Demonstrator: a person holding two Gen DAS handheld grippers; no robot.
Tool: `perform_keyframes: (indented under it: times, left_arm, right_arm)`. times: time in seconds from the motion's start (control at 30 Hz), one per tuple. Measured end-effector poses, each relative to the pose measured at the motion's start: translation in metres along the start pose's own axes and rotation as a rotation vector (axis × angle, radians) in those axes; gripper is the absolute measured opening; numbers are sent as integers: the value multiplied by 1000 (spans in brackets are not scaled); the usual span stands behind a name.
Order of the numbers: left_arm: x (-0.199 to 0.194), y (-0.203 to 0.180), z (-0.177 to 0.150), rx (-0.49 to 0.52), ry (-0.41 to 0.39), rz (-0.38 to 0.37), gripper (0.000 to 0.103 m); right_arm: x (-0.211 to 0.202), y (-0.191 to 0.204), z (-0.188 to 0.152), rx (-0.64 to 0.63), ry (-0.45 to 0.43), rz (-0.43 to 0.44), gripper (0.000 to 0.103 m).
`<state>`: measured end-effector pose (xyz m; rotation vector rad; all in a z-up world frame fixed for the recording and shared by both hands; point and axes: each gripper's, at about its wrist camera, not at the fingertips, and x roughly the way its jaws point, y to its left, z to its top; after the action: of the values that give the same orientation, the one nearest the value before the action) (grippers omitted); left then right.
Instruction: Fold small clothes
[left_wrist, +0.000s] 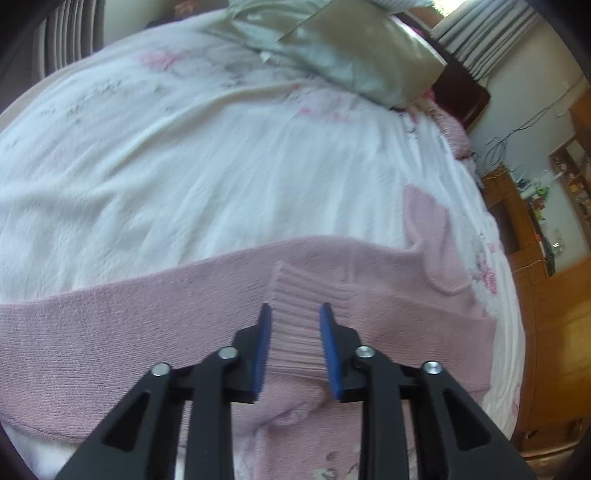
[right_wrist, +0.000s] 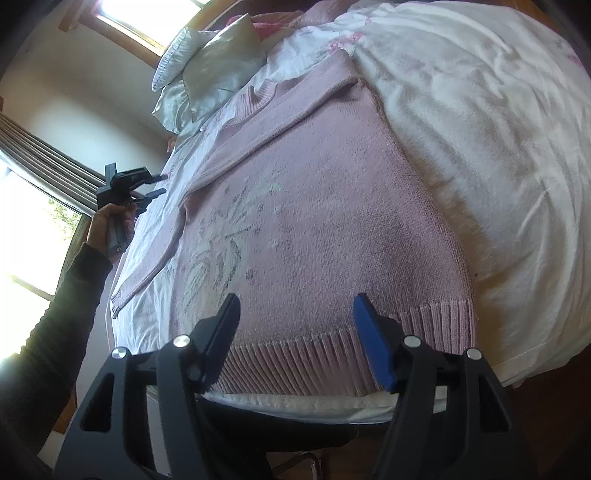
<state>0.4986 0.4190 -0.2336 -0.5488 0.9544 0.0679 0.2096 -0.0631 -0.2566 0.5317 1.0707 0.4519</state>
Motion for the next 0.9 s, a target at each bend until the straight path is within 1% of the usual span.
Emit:
perform_keyframes:
  times: [0.03, 0.07, 0.13, 0.17, 0.23, 0.27, 0.3, 0.37, 0.43, 0.47, 0.5, 0.53, 0.57, 0.6, 0.63, 0.7, 0.77, 0.8, 0.9]
  left_arm:
    - [7, -10, -2, 17, 31, -46, 47]
    - [18, -15, -4, 12, 75, -79, 47]
    - [46, -18, -10, -17, 154, -92, 46]
    - [58, -18, -14, -15, 172, -78, 46]
    - [77, -13, -24, -17, 190, -36, 45]
    - [83, -7, -28, -30, 192, -25, 41]
    - [87, 0, -32, -45, 189, -26, 36]
    - [89, 10, -35, -63, 182, -50, 31]
    - [83, 14, -34, -71, 184, -74, 30]
    - [76, 15, -33, -73, 179, -77, 36]
    - [66, 17, -33, -77, 164, -85, 53]
    - [53, 20, -33, -84, 141, -88, 63]
    - [39, 25, -34, -93, 109, -92, 77]
    - [22, 33, -36, -108, 76, -101, 83]
    - [5, 43, -40, -127, 56, -115, 84]
    - [-27, 71, -48, -181, 34, -146, 91]
    - [-61, 106, -57, -236, 6, -152, 95]
    - [-81, 124, -62, -252, -9, -130, 95]
    - [-144, 185, -74, -304, -93, -52, 96]
  right_arm:
    - [2, 1, 0, -2, 4, 4, 64]
    - [5, 3, 0, -7, 10, 8, 64]
    - [7, 8, -1, -17, 16, 17, 64]
    - [7, 12, -2, -24, 16, 22, 64]
    - [5, 16, -3, -29, 16, 29, 64]
    - [4, 16, -4, -27, 17, 30, 64]
    - [4, 15, -5, -24, 22, 27, 64]
    - [4, 13, -6, -22, 32, 20, 65]
    - [4, 12, -6, -25, 37, 9, 65]
    - [3, 13, -6, -27, 35, 7, 65]
    - [1, 15, -6, -30, 28, 9, 65]
    - [-2, 17, -4, -35, 19, 11, 66]
    - [-5, 20, -4, -40, 13, 13, 66]
    - [-8, 22, -5, -45, 8, 20, 66]
    - [-10, 26, -6, -49, 6, 27, 66]
    - [-14, 34, -11, -71, 5, 43, 67]
    - [-18, 42, -16, -100, 6, 54, 69]
    - [-20, 46, -19, -112, 9, 59, 73]
    - [-21, 53, -26, -111, 25, 82, 74]
